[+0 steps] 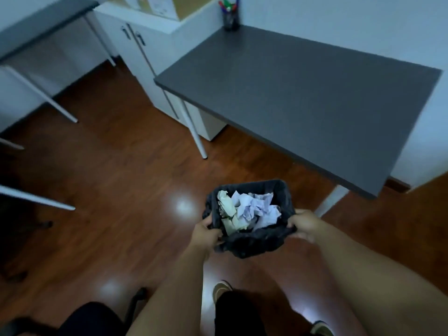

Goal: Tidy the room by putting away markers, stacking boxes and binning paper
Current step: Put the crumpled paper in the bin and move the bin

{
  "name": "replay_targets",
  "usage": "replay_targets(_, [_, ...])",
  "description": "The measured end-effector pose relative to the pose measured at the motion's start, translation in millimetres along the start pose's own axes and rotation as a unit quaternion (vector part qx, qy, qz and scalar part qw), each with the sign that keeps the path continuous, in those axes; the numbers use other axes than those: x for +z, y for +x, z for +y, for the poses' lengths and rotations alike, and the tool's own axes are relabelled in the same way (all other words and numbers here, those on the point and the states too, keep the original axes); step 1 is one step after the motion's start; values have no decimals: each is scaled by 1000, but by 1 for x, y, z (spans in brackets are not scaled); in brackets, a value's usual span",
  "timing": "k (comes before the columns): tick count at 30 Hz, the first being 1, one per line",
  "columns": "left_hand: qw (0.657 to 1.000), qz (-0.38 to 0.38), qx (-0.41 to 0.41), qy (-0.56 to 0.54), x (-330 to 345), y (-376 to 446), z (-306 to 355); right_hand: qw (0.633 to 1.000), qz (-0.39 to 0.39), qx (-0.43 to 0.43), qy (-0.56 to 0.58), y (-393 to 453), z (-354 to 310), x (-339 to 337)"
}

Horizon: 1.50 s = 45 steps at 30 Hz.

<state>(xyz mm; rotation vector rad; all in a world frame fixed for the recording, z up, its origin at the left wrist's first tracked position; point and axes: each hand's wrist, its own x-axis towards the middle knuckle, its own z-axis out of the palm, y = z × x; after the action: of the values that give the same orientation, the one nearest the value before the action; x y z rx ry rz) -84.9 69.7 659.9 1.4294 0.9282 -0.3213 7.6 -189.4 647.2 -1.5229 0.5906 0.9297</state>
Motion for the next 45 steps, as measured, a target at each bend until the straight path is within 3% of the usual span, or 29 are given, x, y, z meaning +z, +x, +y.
replay_targets(5, [996,78,27,-30,-168,51,54,998,-56,-34,-8,30,-84,179])
replay_targets(9, [993,100,48,-34,-260,92,100,996,-75,-48,-27,58,-140,282])
replay_targets(16, [989,131,49,-40,-336,184,189,992,-81,-73,-55,133,-254,395])
replay_targets(21, [980,194,28,-37,-401,251,266,991,-82,-84,-64,181,-341,484])
replay_targets(26, [962,235,23,134,-470,314,328,993,-70,-81,-50,231,-402,567])
replay_targets(32, [948,113,23,298,-515,441,403,997,37,-61,15,305,-444,619])
replay_targets(38, [916,9,61,396,-501,574,482,991,106,-13,87,369,-470,625])
replay_targets(41, [904,-39,60,422,-471,637,499,990,125,12,68,412,-483,610])
replay_targets(45, [895,-69,63,435,-434,724,494,988,139,25,-59,496,-482,584])
